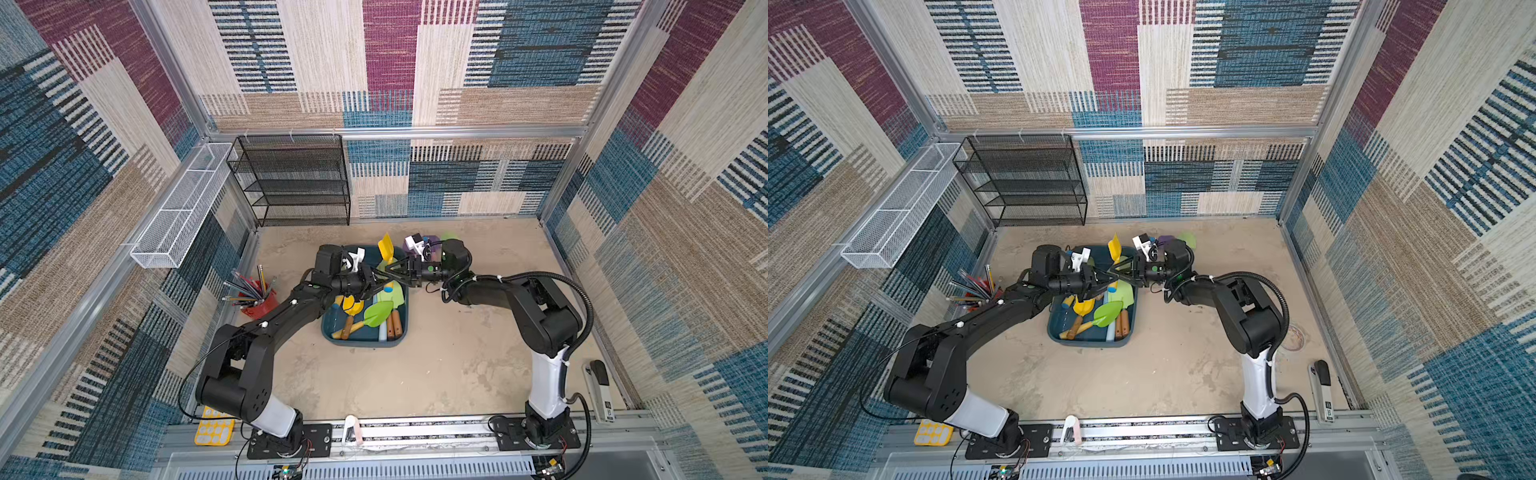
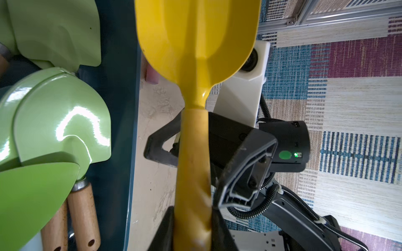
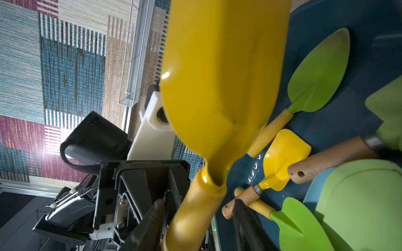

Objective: Take the shovel out of the storage box
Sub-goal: Place the shovel at the center of the board.

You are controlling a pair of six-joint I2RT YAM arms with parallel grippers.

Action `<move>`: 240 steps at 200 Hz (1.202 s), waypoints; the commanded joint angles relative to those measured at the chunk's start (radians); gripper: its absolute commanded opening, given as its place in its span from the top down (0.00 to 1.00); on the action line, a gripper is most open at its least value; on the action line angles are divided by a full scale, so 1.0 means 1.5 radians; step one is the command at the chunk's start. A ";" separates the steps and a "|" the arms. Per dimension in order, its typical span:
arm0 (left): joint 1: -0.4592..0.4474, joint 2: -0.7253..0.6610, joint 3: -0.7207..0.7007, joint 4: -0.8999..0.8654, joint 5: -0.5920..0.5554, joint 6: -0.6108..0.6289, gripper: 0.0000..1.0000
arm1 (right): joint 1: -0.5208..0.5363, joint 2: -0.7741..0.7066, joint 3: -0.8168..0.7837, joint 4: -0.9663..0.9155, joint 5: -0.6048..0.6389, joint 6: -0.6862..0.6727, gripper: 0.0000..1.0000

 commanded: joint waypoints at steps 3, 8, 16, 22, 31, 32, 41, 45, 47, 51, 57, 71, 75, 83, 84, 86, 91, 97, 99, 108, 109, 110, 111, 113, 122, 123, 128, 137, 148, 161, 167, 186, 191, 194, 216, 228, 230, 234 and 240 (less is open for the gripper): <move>0.001 -0.008 -0.004 0.034 0.020 -0.001 0.92 | -0.002 0.015 0.009 0.095 -0.022 0.070 0.51; 0.001 -0.009 -0.004 0.034 0.021 0.000 0.92 | -0.003 0.018 0.010 0.103 -0.023 0.077 0.52; 0.002 -0.011 -0.005 0.034 0.023 0.000 0.92 | -0.005 0.022 0.010 0.116 -0.023 0.088 0.53; 0.002 -0.012 -0.006 0.034 0.023 0.001 0.92 | -0.006 0.025 0.011 0.126 -0.023 0.096 0.54; 0.002 -0.011 -0.008 0.034 0.024 0.001 0.92 | -0.007 0.030 0.012 0.143 -0.025 0.110 0.54; 0.002 -0.012 -0.008 0.035 0.024 0.001 0.92 | -0.007 0.030 0.013 0.145 -0.025 0.112 0.54; 0.002 -0.012 -0.010 0.037 0.025 0.000 0.92 | -0.007 0.035 0.014 0.158 -0.026 0.123 0.56; 0.002 -0.012 -0.011 0.038 0.026 0.000 0.92 | -0.007 0.036 0.014 0.165 -0.027 0.129 0.57; 0.001 -0.012 -0.011 0.039 0.026 0.000 0.92 | -0.007 0.037 0.015 0.168 -0.027 0.131 0.57; 0.002 -0.011 -0.012 0.039 0.027 0.000 0.92 | -0.008 0.039 0.015 0.174 -0.028 0.136 0.58; 0.002 -0.012 -0.013 0.040 0.028 0.000 0.92 | -0.008 0.041 0.015 0.179 -0.028 0.141 0.58; 0.002 -0.012 -0.015 0.041 0.028 -0.001 0.92 | -0.010 0.044 0.017 0.190 -0.027 0.150 0.60; 0.002 -0.013 -0.015 0.041 0.028 -0.001 0.92 | -0.011 0.045 0.017 0.192 -0.027 0.152 0.62; 0.002 -0.012 -0.016 0.041 0.029 0.000 0.92 | -0.011 0.047 0.017 0.199 -0.028 0.158 0.63; 0.002 -0.012 -0.016 0.041 0.028 0.000 0.92 | -0.011 0.047 0.017 0.201 -0.029 0.159 0.64; 0.002 -0.012 -0.016 0.041 0.028 0.000 0.91 | -0.011 0.048 0.017 0.203 -0.029 0.161 0.64; 0.002 -0.011 -0.016 0.041 0.029 0.000 0.91 | -0.011 0.049 0.019 0.209 -0.029 0.166 0.65; 0.002 -0.010 -0.017 0.042 0.030 -0.001 0.91 | -0.012 0.051 0.019 0.214 -0.030 0.171 0.66; 0.002 -0.011 -0.017 0.042 0.030 -0.001 0.91 | -0.012 0.052 0.020 0.217 -0.030 0.173 0.66; 0.002 -0.011 -0.017 0.043 0.030 -0.001 0.91 | -0.011 0.054 0.021 0.225 -0.031 0.180 0.68; 0.002 -0.010 -0.016 0.043 0.030 -0.001 0.91 | -0.011 0.055 0.022 0.225 -0.031 0.181 0.68; 0.002 -0.010 -0.016 0.043 0.031 -0.001 0.91 | -0.011 0.055 0.022 0.226 -0.031 0.181 0.69; 0.002 -0.010 -0.016 0.043 0.031 -0.001 0.91 | -0.011 0.055 0.022 0.226 -0.031 0.181 0.69; 0.002 -0.010 -0.016 0.043 0.032 -0.001 0.91 | -0.012 0.055 0.022 0.225 -0.031 0.182 0.69; 0.002 -0.010 -0.016 0.043 0.031 -0.001 0.90 | -0.012 0.056 0.024 0.227 -0.032 0.184 0.70; 0.002 -0.009 -0.016 0.043 0.032 -0.001 0.90 | -0.012 0.056 0.024 0.227 -0.033 0.184 0.70; 0.001 -0.011 -0.016 0.043 0.032 -0.001 0.90 | -0.012 0.056 0.024 0.230 -0.033 0.186 0.72; 0.002 -0.011 -0.016 0.043 0.032 0.000 0.89 | -0.012 0.057 0.025 0.230 -0.034 0.187 0.74; 0.002 -0.010 -0.016 0.040 0.032 0.002 0.88 | -0.013 0.056 0.025 0.233 -0.034 0.190 0.76; 0.002 -0.011 -0.015 0.032 0.031 0.009 0.85 | -0.014 0.055 0.025 0.234 -0.034 0.192 0.79; 0.002 -0.011 -0.014 0.025 0.030 0.012 0.83 | -0.014 0.054 0.025 0.233 -0.034 0.191 0.80; 0.003 -0.008 -0.001 -0.014 0.032 0.036 0.74 | -0.017 0.045 0.025 0.213 -0.031 0.178 0.80; 0.004 -0.009 0.003 -0.026 0.029 0.044 0.73 | -0.018 0.043 0.025 0.204 -0.030 0.172 0.80; 0.004 -0.011 0.005 -0.034 0.027 0.048 0.71 | -0.019 0.041 0.025 0.198 -0.029 0.168 0.79; 0.012 -0.024 0.025 -0.100 0.008 0.091 0.67 | -0.026 0.031 0.024 0.165 -0.027 0.144 0.79; 0.019 -0.035 0.035 -0.136 -0.003 0.114 0.66 | -0.030 0.026 0.021 0.160 -0.027 0.140 0.79; 0.020 -0.036 0.037 -0.141 -0.005 0.117 0.66 | -0.031 0.025 0.020 0.160 -0.028 0.139 0.79; 0.022 -0.040 0.040 -0.153 -0.009 0.125 0.65 | -0.033 0.024 0.019 0.159 -0.028 0.139 0.79; 0.026 -0.045 0.045 -0.170 -0.014 0.136 0.65 | -0.035 0.022 0.016 0.158 -0.029 0.137 0.79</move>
